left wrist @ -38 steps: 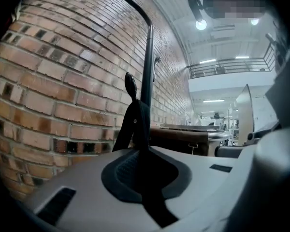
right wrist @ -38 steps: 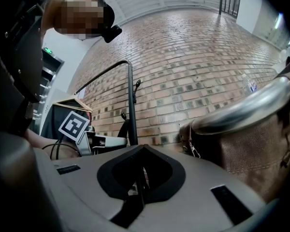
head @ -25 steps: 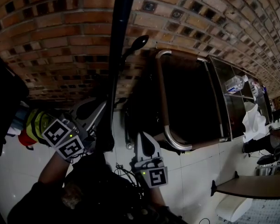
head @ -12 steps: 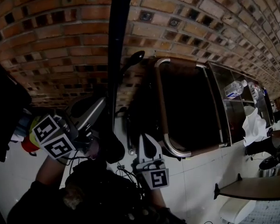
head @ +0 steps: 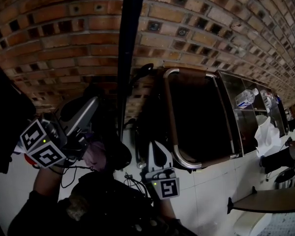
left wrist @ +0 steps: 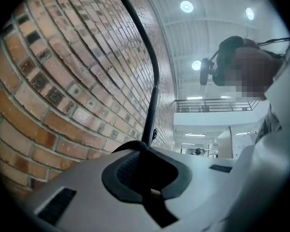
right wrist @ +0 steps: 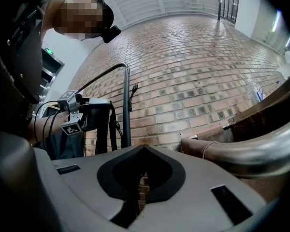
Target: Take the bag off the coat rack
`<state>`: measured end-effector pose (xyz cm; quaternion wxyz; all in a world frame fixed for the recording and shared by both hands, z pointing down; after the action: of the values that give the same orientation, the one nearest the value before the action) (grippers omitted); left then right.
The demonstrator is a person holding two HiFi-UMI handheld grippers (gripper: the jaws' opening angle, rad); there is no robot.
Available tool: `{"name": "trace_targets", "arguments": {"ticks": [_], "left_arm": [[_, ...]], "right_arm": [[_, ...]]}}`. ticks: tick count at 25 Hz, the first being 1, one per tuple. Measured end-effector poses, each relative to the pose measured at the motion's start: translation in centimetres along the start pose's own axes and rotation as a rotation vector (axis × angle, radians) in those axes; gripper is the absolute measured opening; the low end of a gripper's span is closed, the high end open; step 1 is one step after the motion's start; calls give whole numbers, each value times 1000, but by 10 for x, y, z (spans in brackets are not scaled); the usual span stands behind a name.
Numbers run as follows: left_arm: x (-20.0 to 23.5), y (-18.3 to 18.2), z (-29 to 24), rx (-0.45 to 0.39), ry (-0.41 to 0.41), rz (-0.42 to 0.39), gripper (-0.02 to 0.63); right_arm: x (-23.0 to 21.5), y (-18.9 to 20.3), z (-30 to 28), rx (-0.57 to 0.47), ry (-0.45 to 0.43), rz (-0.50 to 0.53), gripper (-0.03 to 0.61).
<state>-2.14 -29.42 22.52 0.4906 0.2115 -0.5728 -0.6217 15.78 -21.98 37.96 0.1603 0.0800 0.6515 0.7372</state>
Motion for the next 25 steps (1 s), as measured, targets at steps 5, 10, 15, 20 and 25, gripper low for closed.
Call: {"name": "trace_targets", "arguments": {"ticks": [5,10,15,20,25], "left_arm": [[3,2,20,8,-48,-16,20],[-4,13,42,22,-99,-44,20],[-17,24,70,15,-160,-72,20],[-43,39,104,-7,-240,-88,20],[-77,57,131,18,-272,-85,20]], "right_arm": [[7,0,1,-4,-17,9,6],[11,-2,16,-11,-27,15,6],[19,2,42,0,-47,13,6],[28,2,75,-1,-76,35,6],[36,2,101,-9,-92,54,6]]}}
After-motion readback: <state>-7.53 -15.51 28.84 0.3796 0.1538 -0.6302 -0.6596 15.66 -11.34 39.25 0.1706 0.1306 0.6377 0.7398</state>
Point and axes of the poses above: the fingertips, and each gripper's own axes: z backward along the fingers, x to its left, y out of its underside, the point moved 2 cm from there along z, backward along the fingers, and after that the axes turned 1 degree about z, right-handed, at the moved point
